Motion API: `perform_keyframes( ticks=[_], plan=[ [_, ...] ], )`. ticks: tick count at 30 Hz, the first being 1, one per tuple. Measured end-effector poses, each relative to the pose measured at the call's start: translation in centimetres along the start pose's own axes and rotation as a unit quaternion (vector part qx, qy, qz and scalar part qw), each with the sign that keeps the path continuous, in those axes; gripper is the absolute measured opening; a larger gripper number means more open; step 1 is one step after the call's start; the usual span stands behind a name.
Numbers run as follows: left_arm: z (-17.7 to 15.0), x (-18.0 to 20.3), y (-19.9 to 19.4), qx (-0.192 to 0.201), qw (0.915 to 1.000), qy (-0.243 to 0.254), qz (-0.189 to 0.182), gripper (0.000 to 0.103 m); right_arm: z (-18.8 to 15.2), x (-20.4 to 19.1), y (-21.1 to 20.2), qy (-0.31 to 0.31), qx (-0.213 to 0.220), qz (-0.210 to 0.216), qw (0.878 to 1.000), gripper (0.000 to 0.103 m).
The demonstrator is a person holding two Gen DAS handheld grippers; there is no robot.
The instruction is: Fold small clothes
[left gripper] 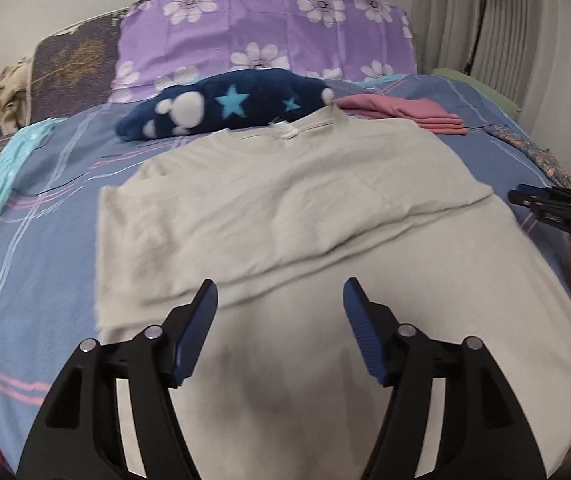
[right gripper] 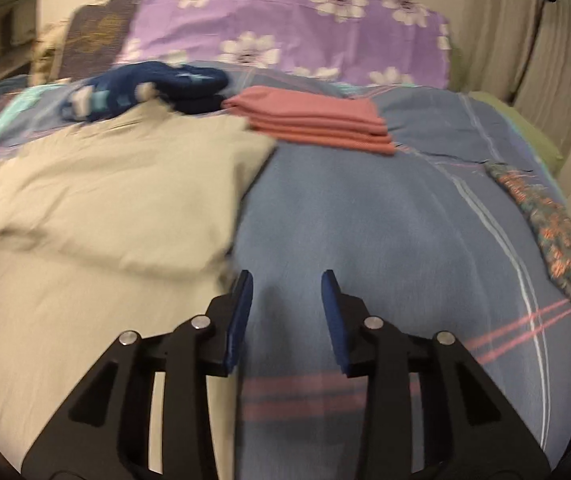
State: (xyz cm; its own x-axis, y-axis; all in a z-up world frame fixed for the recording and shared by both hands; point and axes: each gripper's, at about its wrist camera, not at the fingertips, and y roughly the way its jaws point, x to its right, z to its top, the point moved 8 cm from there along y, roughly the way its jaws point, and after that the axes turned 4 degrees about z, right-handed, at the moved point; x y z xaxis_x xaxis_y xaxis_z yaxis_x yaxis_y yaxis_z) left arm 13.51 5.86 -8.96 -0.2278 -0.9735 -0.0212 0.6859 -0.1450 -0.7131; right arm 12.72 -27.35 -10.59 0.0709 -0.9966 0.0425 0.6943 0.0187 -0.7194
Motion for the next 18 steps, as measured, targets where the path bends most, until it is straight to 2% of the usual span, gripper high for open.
perform_keyframes(
  ticks=[4, 8, 11, 18],
  plan=[
    [-2.9, -3.0, -1.8, -0.007, 0.9993, -0.022, 0.03, 0.069, -3.0, 0.3, -2.1, 0.029, -0.021, 0.056, 0.998, 0.037],
    [-6.0, -5.9, -2.6, -0.034, 0.9968, -0.05, 0.051, 0.069, -5.2, 0.6, -3.0, 0.069, -0.038, 0.102, 0.992, 0.037],
    [-7.8, -6.8, -3.3, -0.05, 0.9959, -0.063, 0.041, 0.069, -6.2, 0.8, -3.3, 0.091, -0.041, 0.12, 0.988, 0.037],
    [-11.4, -5.8, -5.3, -0.062, 0.9961, -0.062, 0.002, 0.069, -8.3, -0.5, -5.2, 0.102, -0.043, 0.167, 0.98, 0.038]
  ],
)
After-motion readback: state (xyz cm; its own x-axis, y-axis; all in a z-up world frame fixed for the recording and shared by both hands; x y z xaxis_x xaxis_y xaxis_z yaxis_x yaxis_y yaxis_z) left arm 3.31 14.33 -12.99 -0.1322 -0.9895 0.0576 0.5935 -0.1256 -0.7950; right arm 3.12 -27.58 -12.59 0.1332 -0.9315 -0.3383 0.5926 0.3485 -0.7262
